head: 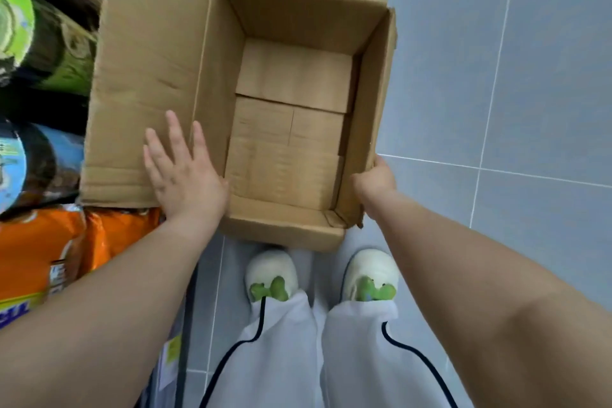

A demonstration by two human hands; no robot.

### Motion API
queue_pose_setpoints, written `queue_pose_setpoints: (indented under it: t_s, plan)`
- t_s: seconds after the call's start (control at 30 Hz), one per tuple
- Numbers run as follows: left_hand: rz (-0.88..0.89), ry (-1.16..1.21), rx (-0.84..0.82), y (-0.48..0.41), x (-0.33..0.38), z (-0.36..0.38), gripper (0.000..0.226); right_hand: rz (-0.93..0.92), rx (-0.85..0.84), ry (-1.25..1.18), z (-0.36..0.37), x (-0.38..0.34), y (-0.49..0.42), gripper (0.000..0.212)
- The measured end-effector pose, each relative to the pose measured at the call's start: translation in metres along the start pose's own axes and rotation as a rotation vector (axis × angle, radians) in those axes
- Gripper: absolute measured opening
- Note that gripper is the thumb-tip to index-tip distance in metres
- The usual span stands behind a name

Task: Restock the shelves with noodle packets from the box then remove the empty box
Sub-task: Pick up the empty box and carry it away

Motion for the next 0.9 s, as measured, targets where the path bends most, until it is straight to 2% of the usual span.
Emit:
queue_pose_setpoints:
  t_s: [0.13, 0.37, 0.47, 0.63, 0.9]
  plan:
    - [-0.093, 0.030, -0.042, 0.003, -0.001, -0.016, 0.096, -0.031, -0.099, -0.076, -0.011, -0.005, 0.021, 0.049]
    - [-0.116, 0.087, -0.153, 0.047, 0.014, -0.078, 0.100, 0.060, -0.093, -0.250, -0.095, 0.017, 0.117, 0.040]
    - [-0.021, 0.198, -0.210, 0.080, 0.027, -0.124, 0.098, 0.066, -0.106, -0.330, -0.135, 0.018, 0.176, 0.041]
    - [0.094, 0.273, -0.202, 0.133, 0.049, -0.215, 0.086, 0.064, -0.055, -0.427, -0.195, 0.007, 0.267, 0.037]
    - [0.280, 0.441, -0.279, 0.227, 0.094, -0.359, 0.090, -0.009, 0.064, -0.530, -0.317, -0.033, 0.405, 0.037]
Point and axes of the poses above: each hand's wrist, its own y-axis away from the middle knuckle, its own z-axis out of the palm, x = y × z, the point moved 8 cm from there along -y, towards the middle knuckle, and after that the axes turned 9 degrees about -x, right-handed, at the moved point
